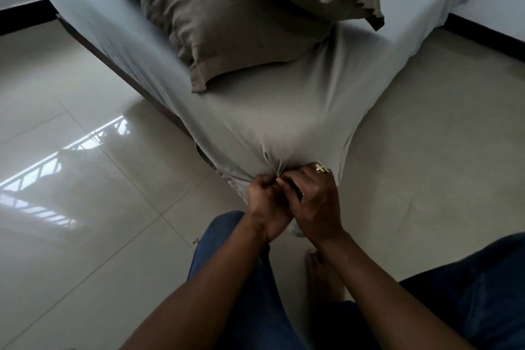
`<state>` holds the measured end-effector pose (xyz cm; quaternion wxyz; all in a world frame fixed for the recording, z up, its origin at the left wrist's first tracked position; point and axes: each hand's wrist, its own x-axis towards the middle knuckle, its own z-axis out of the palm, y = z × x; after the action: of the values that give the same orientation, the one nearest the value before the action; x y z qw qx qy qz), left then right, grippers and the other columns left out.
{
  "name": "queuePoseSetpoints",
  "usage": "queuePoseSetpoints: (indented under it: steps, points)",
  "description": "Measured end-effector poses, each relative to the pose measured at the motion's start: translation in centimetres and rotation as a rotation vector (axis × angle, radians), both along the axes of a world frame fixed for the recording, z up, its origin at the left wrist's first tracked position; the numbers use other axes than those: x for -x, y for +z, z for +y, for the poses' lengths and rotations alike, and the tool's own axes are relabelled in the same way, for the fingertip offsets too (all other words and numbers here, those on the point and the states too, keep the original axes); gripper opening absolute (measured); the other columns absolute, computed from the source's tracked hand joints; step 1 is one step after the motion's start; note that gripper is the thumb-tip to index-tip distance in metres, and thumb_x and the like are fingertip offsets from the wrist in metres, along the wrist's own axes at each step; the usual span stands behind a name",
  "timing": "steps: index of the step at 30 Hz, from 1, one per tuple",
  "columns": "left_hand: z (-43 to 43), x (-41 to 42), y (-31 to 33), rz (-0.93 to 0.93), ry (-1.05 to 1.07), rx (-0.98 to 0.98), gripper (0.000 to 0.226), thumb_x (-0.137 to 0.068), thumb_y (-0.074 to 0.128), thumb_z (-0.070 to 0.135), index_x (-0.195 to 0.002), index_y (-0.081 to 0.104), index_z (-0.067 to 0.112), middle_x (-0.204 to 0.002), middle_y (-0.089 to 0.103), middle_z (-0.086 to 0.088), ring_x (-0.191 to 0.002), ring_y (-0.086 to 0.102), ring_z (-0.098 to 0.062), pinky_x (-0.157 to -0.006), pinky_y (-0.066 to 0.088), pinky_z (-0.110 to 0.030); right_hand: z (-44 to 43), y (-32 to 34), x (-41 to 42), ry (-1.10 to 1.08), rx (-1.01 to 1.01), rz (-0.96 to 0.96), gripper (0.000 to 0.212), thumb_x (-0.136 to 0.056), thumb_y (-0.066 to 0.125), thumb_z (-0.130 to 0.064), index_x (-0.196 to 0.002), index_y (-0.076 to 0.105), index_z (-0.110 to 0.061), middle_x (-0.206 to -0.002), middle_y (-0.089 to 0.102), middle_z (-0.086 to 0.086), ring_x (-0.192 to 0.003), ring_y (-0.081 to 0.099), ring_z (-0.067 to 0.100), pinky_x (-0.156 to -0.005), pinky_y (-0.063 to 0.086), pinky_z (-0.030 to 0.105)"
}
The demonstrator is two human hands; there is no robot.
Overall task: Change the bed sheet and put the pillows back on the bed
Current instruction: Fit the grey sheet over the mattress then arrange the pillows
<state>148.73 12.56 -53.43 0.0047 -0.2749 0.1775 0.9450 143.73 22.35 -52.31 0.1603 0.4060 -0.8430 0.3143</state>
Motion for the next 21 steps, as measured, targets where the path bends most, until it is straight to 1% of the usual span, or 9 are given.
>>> queuePoseSetpoints:
  steps: [4,6,8,10,12,14,17,19,21]
  points:
    - [-1.5,-1.8,0.5,-0.122,-0.127,0.268,0.049,-0.097,0.031,0.03,-0.119,0.062,-0.002,-0.107,0.072,-0.018,-0.095,0.069,-0.031,-0.078,0.056,-0.037,0.3,-0.8,-0.5,0.044,0.104,-0.216,0.01,-0.095,0.065,-0.008,-0.099,0.073,-0.011,-0.104,0.06,0.002,-0.091,0.061,0.013,-0.078,0.052,0.026]
    - [-2.6,-3.0,0.7,-0.213,-0.157,0.408,0.037,-0.097,0.039,0.021,-0.105,0.065,-0.005,-0.095,0.073,-0.02,-0.084,0.071,-0.033,-0.069,0.059,-0.036,0.6,-1.8,-0.7,0.07,0.052,-0.289,0.019,-0.093,0.06,-0.002,-0.102,0.073,-0.012,-0.107,0.064,0.0,-0.094,0.064,0.012,-0.081,0.054,0.03]
    - [-3.9,-3.7,0.5,-0.304,-0.126,0.686,0.026,-0.092,0.051,0.01,-0.094,0.072,-0.004,-0.089,0.075,-0.022,-0.085,0.073,-0.04,-0.067,0.061,-0.038,0.6,-2.6,-0.7,0.129,-0.041,-0.268,0.026,-0.093,0.06,-0.003,-0.112,0.073,-0.013,-0.112,0.07,0.0,-0.1,0.066,0.016,-0.087,0.053,0.038]
    - [-5.5,-4.6,-0.2,-0.34,-0.011,1.157,0.022,-0.084,0.055,0.009,-0.082,0.076,0.01,-0.079,0.076,-0.01,-0.076,0.074,-0.032,-0.068,0.062,-0.043,0.5,-2.4,-1.1,0.146,-0.138,-0.245,0.033,-0.09,0.057,-0.01,-0.12,0.071,-0.013,-0.116,0.071,0.001,-0.105,0.065,0.019,-0.091,0.051,0.041]
    - [-6.5,-6.1,-0.3,-0.197,0.116,1.664,0.025,-0.081,0.051,0.012,-0.081,0.075,0.019,-0.079,0.074,0.004,-0.07,0.071,-0.016,-0.067,0.059,-0.04,0.2,-2.0,-1.8,0.137,-0.311,-0.177,0.051,-0.082,0.05,-0.025,-0.13,0.065,-0.015,-0.124,0.068,0.002,-0.114,0.061,0.021,-0.101,0.046,0.04]
    - [-6.1,-7.0,0.1,0.124,0.11,2.003,0.03,-0.083,0.048,0.01,-0.092,0.077,0.014,-0.092,0.074,0.0,-0.081,0.069,-0.016,-0.072,0.058,-0.035,-0.4,-1.9,-3.0,0.128,-0.492,-0.13,0.071,-0.075,0.041,-0.037,-0.142,0.052,-0.016,-0.138,0.059,0.004,-0.129,0.051,0.023,-0.115,0.034,0.04]
    - [-4.9,-6.2,-0.6,0.423,-0.041,2.235,0.038,-0.084,0.048,0.001,-0.112,0.073,0.001,-0.111,0.07,-0.013,-0.1,0.066,-0.029,-0.087,0.054,-0.037,-1.9,-2.9,-4.2,0.073,-0.623,-0.135,0.08,-0.077,0.041,-0.051,-0.148,0.045,-0.015,-0.148,0.05,0.006,-0.142,0.038,0.025,-0.122,0.022,0.046]
    - [-4.4,-5.8,-1.7,0.446,-0.035,2.324,0.037,-0.084,0.051,-0.004,-0.116,0.07,-0.005,-0.114,0.068,-0.02,-0.103,0.063,-0.036,-0.091,0.052,-0.043,-2.2,-3.4,-4.1,0.072,-0.656,-0.137,0.085,-0.078,0.04,-0.06,-0.149,0.045,-0.015,-0.148,0.05,0.008,-0.143,0.038,0.025,-0.122,0.022,0.048]
    - [-4.0,-6.2,-2.9,0.464,0.021,2.358,0.036,-0.078,0.056,-0.012,-0.112,0.068,-0.011,-0.114,0.066,-0.025,-0.104,0.061,-0.04,-0.092,0.051,-0.047,-1.4,-3.1,-2.7,0.142,-0.537,-0.257,0.075,-0.08,0.047,-0.051,-0.145,0.05,-0.015,-0.141,0.058,0.008,-0.136,0.048,0.024,-0.118,0.032,0.044]
